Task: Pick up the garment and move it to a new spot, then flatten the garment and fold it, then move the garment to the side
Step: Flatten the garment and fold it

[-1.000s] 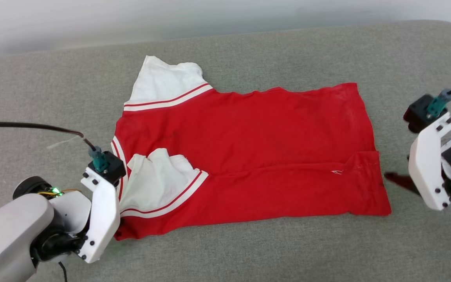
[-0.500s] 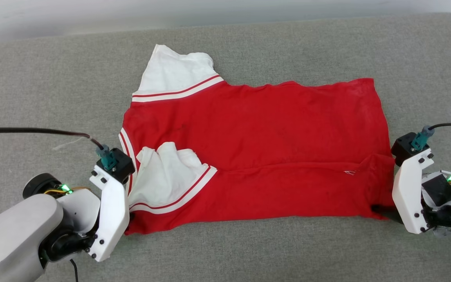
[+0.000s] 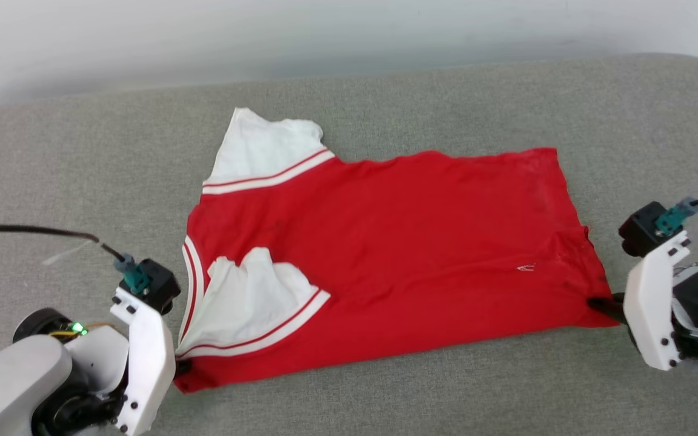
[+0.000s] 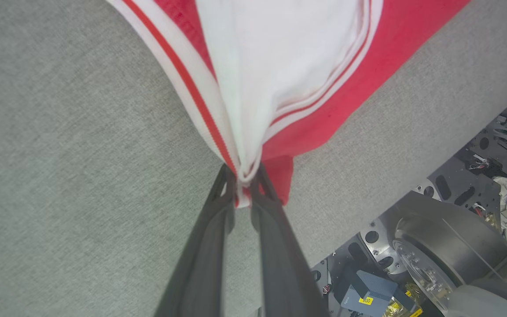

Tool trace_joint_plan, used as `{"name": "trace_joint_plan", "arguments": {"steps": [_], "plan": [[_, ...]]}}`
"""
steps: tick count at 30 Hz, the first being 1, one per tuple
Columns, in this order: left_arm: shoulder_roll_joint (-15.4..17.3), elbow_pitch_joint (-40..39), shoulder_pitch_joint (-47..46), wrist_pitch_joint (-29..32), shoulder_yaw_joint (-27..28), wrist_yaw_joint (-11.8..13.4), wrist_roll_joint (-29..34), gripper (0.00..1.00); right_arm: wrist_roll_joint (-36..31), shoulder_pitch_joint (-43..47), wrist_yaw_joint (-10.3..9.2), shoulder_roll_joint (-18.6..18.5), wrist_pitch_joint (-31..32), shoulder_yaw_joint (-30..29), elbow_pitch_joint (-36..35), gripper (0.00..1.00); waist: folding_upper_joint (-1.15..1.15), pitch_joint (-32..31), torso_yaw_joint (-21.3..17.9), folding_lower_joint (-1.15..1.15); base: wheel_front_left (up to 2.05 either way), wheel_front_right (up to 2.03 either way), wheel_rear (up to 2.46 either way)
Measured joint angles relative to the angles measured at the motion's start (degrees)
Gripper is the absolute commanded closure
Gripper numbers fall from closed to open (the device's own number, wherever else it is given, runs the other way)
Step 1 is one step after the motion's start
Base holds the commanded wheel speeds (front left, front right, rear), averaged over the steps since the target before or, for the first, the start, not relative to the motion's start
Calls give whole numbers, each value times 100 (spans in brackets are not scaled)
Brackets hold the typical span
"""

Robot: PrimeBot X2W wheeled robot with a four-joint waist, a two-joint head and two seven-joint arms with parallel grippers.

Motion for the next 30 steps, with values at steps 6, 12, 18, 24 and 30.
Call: {"name": "trace_joint_plan", "arguments": {"steps": [6,12,18,24,30], "plan": [[141,-266,319,-82,-53,133,-96,100,190,359,0,-503,-5,40,-476,100,0,-103,12,0,0,0,0],[125,-249,620,-258,-143,235,-137,100,313,940,0,-643,-23,-4,-601,100,0,-14,16,0,0,0,0],[53,-85,703,-323,-223,220,-91,100,199,1215,1,-466,-137,-135,-382,88,0,100,-2,0,0,0,0],[152,-45,604,-515,-64,233,-15,0,-65,1208,0,-305,-569,-533,-314,0,0,-9,-11,0,0,0,0],[489,-285,188,-626,290,319,113,0,-713,1105,0,-75,-1728,-1318,-393,0,0,-103,-32,0,0,0,0]]}}
